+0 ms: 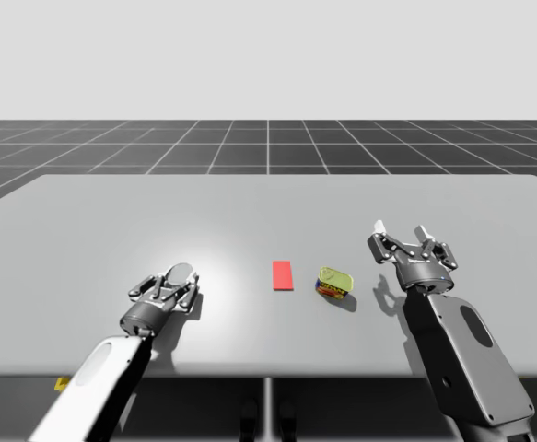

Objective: Look at the card. If it is red, pick the object on the left. If it is green, pick the object on the right.

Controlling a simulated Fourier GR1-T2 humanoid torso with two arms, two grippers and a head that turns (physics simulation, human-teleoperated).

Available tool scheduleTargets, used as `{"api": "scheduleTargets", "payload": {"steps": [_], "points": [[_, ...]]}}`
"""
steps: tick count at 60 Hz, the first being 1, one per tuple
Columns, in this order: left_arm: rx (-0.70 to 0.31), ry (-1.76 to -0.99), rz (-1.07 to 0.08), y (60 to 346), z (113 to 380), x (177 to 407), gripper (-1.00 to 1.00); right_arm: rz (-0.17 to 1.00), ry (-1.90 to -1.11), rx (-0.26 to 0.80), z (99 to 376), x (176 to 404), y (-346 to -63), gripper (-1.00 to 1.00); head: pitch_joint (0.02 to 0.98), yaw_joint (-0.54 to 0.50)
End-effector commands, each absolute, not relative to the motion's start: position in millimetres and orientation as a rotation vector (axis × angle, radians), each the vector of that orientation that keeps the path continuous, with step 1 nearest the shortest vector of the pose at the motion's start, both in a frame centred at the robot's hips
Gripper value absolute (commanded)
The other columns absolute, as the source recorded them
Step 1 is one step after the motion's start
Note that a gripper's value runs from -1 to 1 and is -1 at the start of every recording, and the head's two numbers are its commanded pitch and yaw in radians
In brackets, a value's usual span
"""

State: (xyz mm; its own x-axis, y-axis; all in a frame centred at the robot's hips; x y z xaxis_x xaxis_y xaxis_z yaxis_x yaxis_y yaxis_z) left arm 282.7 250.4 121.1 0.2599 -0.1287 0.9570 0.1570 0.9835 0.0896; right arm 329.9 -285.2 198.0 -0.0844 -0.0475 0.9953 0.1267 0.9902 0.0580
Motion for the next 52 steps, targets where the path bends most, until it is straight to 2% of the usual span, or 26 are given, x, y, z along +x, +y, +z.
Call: {"api": "scheduleTargets", "payload": {"steps": [1,23,36,51,52], "points": [[-0.114,-1.259,-0.292,241,122,275,1.0,-0.144,-1.649,-0.06,198,330,-286,-1.0,0.455,0.41],[-0.074,-1.412,-0.316,251,203,281,1.0,-0.145,-1.655,-0.064,198,331,-287,-1.0,0.453,0.41],[-0.012,-1.501,-0.339,255,245,283,1.0,-0.142,-1.66,-0.068,198,331,-287,-1.0,0.448,0.41],[0.06,-1.669,-0.384,253,321,275,1.0,-0.137,-1.66,-0.071,197,331,-286,-1.0,0.446,0.42],[0.067,-1.697,-0.387,252,332,274,1.0,-0.137,-1.66,-0.07,197,331,-286,-1.0,0.445,0.42]]}}
